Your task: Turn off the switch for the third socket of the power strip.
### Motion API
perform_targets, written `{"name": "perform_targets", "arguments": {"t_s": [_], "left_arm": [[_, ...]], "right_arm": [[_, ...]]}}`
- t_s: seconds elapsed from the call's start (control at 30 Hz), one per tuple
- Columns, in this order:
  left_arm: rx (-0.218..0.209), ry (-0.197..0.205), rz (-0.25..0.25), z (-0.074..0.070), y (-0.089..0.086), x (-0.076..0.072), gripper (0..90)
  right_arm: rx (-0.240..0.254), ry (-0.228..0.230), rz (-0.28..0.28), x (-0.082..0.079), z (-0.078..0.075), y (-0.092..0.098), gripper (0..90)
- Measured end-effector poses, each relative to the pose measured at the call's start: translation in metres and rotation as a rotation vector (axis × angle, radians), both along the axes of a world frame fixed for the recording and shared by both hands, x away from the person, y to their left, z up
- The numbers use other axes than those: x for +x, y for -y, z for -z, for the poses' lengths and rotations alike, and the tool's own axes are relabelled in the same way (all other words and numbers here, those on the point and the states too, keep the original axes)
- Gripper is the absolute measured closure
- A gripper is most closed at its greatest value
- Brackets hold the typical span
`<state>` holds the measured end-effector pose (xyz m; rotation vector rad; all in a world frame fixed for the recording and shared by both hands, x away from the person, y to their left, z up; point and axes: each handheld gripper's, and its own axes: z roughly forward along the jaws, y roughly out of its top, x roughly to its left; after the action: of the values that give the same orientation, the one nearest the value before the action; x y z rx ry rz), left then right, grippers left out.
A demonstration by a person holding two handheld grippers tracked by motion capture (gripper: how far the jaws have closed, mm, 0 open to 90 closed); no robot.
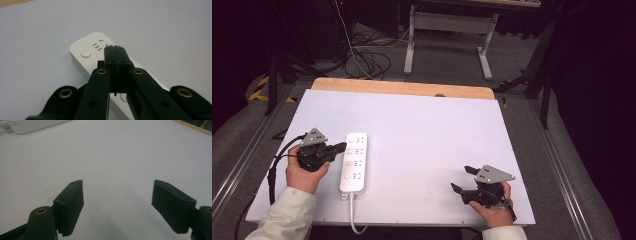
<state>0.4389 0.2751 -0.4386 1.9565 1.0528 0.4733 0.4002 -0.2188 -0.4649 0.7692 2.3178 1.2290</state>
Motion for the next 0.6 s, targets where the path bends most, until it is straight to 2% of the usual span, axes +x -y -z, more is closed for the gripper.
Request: {"name": "perform_targets", "arguments": {"t_s": [0.27,0.3,0.5,0.53,0.6], "left_arm": [[0.06,0.014,0.022,0.01,0.005,0.008,89.9],[0.082,0.015,0.029,0.012,0.007,0.009,89.9],[0.106,0.022,0.031,0.017,0.008,0.013,89.9],[0.095,0.009,0.031,0.019,0.008,0.013,89.9],[0.1,0.012,0.033,0.019,0.008,0.014,89.9]], "right_arm": [[0.002,0.001,0.006,0.0,0.0,0.0,25.9],[0.002,0.002,0.006,0.0,0.0,0.001,25.9],[0.001,0.002,0.003,0.0,0.0,0.001,25.9],[0.001,0.002,0.004,0.0,0.0,0.001,25.9],[0.001,0.002,0.004,0.0,0.0,0.001,25.9]]}}
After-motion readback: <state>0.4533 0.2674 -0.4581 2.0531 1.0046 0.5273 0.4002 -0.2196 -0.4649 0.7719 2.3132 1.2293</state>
